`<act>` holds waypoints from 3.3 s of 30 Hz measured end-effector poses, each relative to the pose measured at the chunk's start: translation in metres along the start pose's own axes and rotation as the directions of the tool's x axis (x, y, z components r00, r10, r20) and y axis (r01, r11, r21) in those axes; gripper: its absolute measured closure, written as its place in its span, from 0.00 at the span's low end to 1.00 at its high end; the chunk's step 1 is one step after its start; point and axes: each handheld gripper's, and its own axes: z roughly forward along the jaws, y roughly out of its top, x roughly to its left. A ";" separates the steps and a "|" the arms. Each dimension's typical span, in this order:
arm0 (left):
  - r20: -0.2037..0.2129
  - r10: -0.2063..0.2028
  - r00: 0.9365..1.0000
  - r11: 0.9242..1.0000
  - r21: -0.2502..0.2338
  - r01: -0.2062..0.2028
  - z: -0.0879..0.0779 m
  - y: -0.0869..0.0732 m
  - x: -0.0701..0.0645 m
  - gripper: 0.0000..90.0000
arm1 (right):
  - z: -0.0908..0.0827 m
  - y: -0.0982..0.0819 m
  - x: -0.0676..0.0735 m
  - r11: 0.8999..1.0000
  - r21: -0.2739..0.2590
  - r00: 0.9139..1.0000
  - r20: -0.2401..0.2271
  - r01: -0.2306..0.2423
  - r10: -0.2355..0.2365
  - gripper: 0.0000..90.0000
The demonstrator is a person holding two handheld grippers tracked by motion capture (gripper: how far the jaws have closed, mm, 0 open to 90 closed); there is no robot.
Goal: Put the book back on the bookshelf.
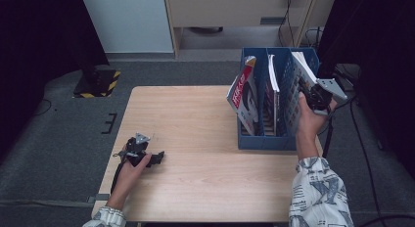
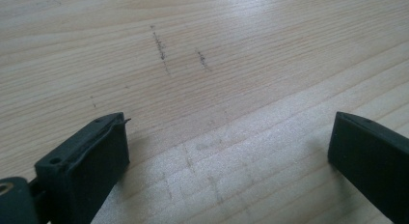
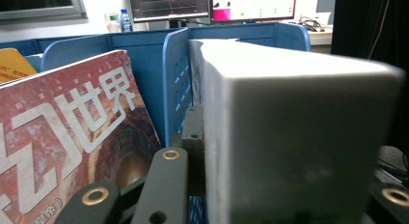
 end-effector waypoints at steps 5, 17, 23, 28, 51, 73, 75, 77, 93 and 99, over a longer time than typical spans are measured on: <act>0.001 0.005 1.000 1.000 0.000 -0.005 0.000 0.000 0.000 0.00 | -0.002 -0.003 0.000 1.000 -0.006 1.000 0.001 0.003 -0.003 0.81; 0.002 0.004 1.000 1.000 0.000 -0.004 0.000 0.000 0.000 0.00 | -0.008 -0.007 0.000 0.999 0.013 0.999 -0.005 0.038 -0.038 0.81; 0.003 0.004 1.000 1.000 0.000 -0.004 0.000 0.000 0.000 0.00 | -0.008 -0.006 0.002 0.998 0.021 0.998 -0.013 0.058 -0.058 0.81; 0.002 0.004 1.000 1.000 0.000 -0.004 0.000 0.000 0.000 0.00 | -0.008 -0.005 0.002 0.998 0.025 0.998 -0.015 0.055 -0.054 0.81; 0.008 0.010 1.000 1.000 0.000 -0.010 0.001 0.001 0.000 0.00 | -0.001 -0.001 0.005 0.987 0.030 0.986 0.041 0.160 -0.162 0.82; 0.009 0.010 1.000 1.000 0.000 -0.010 0.001 0.001 0.000 0.00 | -0.007 -0.007 0.013 0.980 0.026 0.980 0.014 0.196 -0.196 0.81; 0.009 0.010 1.000 1.000 0.000 -0.010 0.001 0.001 0.000 0.00 | -0.007 -0.007 0.014 0.979 0.029 0.980 0.011 0.201 -0.201 0.81; 0.009 0.010 1.000 1.000 0.000 -0.010 0.001 0.001 0.000 0.00 | -0.007 -0.007 0.016 0.978 0.030 0.978 0.009 0.208 -0.208 0.81; 0.009 0.010 1.000 1.000 0.001 -0.010 0.001 0.001 0.000 0.00 | -0.008 -0.006 0.015 0.983 0.040 0.984 -0.029 0.177 -0.176 0.76; 0.009 0.010 1.000 1.000 0.000 -0.010 0.001 0.001 0.000 0.00 | -0.009 -0.006 0.013 0.986 0.041 0.986 -0.039 0.162 -0.160 0.71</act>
